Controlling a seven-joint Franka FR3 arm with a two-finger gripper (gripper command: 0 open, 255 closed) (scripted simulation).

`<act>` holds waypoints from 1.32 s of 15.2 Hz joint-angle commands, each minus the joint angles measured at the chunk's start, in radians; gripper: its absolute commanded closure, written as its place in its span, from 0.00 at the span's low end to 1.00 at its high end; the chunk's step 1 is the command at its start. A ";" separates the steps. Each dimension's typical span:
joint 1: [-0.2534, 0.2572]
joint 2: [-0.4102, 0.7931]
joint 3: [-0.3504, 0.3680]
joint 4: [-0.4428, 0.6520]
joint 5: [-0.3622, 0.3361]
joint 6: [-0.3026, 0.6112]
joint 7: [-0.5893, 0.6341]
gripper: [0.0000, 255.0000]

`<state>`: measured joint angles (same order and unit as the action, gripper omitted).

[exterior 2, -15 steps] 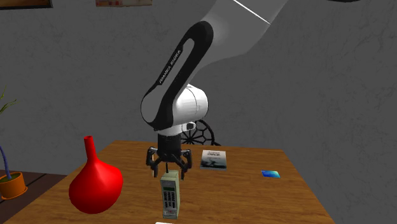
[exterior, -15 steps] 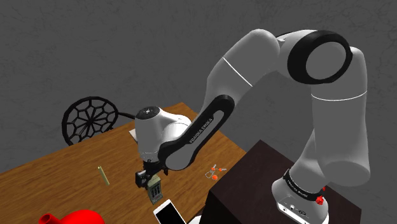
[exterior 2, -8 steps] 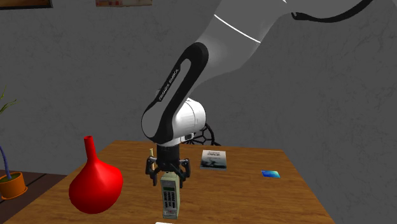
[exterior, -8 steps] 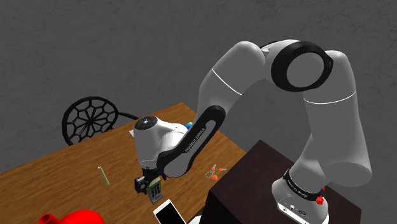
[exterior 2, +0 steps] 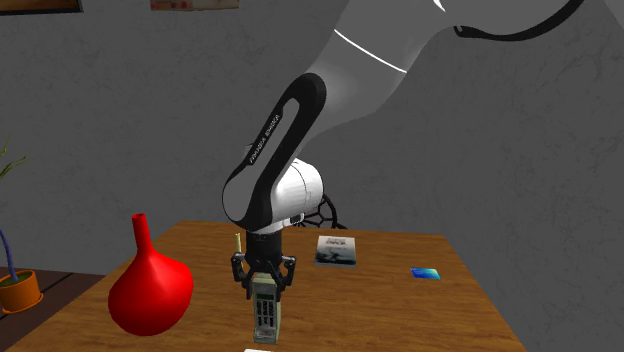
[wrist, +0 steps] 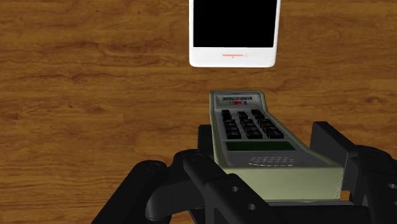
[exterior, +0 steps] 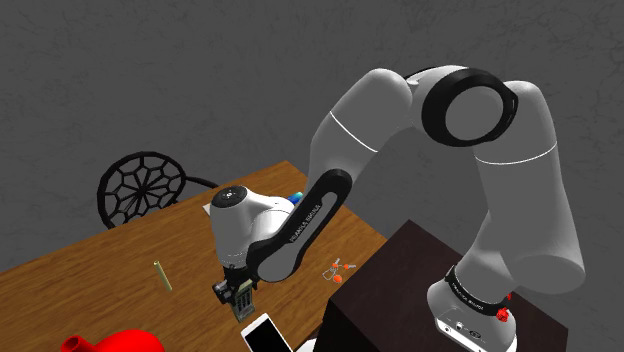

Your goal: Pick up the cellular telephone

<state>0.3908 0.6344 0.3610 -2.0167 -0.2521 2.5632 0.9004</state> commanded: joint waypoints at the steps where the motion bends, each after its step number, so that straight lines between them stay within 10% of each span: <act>1: 0.000 0.002 0.000 0.000 0.000 0.001 0.000 1.00; 20: -0.054 -0.168 0.071 -0.027 0.079 -0.137 -0.042 1.00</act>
<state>0.3395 0.4746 0.4286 -2.0432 -0.1772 2.4332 0.8617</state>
